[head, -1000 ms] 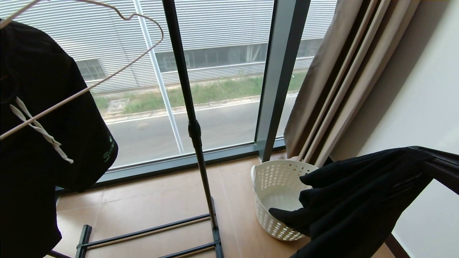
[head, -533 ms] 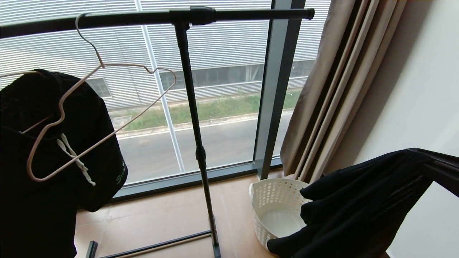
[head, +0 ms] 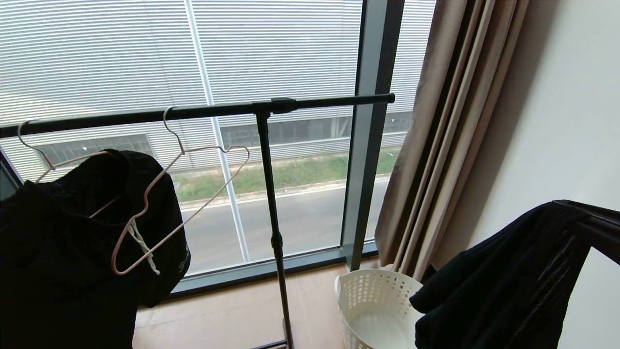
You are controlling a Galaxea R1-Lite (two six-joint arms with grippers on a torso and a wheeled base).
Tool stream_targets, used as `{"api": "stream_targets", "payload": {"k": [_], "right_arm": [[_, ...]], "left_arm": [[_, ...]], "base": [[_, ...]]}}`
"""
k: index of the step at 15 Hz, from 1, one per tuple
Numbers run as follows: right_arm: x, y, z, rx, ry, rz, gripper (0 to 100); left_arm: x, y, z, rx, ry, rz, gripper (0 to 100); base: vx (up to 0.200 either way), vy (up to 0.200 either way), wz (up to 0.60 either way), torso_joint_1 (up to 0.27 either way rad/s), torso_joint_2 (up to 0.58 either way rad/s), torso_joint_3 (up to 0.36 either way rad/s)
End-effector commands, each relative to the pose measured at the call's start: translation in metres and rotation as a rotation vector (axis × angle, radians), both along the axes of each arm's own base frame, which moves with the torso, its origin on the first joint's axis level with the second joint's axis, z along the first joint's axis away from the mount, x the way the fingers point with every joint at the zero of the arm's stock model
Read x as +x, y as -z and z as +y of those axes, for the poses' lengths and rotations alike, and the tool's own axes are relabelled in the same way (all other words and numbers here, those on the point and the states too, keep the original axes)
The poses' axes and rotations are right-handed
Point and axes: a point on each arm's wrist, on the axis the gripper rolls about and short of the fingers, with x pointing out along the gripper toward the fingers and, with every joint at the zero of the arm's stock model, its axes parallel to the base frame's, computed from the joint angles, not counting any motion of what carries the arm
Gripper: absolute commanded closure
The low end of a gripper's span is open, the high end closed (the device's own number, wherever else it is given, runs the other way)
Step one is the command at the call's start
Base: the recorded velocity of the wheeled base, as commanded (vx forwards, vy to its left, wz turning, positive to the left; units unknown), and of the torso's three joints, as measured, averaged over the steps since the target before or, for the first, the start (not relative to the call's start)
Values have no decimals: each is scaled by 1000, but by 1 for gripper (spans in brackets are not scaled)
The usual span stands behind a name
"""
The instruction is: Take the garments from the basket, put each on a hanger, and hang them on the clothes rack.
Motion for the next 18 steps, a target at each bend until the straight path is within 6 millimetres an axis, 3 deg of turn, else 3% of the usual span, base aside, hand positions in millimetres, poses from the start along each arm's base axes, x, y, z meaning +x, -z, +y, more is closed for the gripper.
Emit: {"api": "stream_targets", "payload": {"k": [1, 9, 12, 18], "right_arm": [[0, 1, 0, -2, -2, 2, 100], [1, 4, 1, -14, -4, 9, 100], [4, 7, -1, -51, 24, 7, 100], [6, 8, -2, -54, 40, 7, 100]], "left_arm": [[0, 0, 0, 0, 0, 0, 0], [0, 0, 0, 5, -1, -2, 0], [0, 0, 0, 9, 2, -1, 0], [0, 0, 0, 8, 2, -3, 0]], "base": [[0, 0, 0, 251, -608, -154], [0, 0, 0, 204, -455, -165], [0, 0, 0, 36, -83, -36], [0, 0, 600, 6, -4, -2]]}}
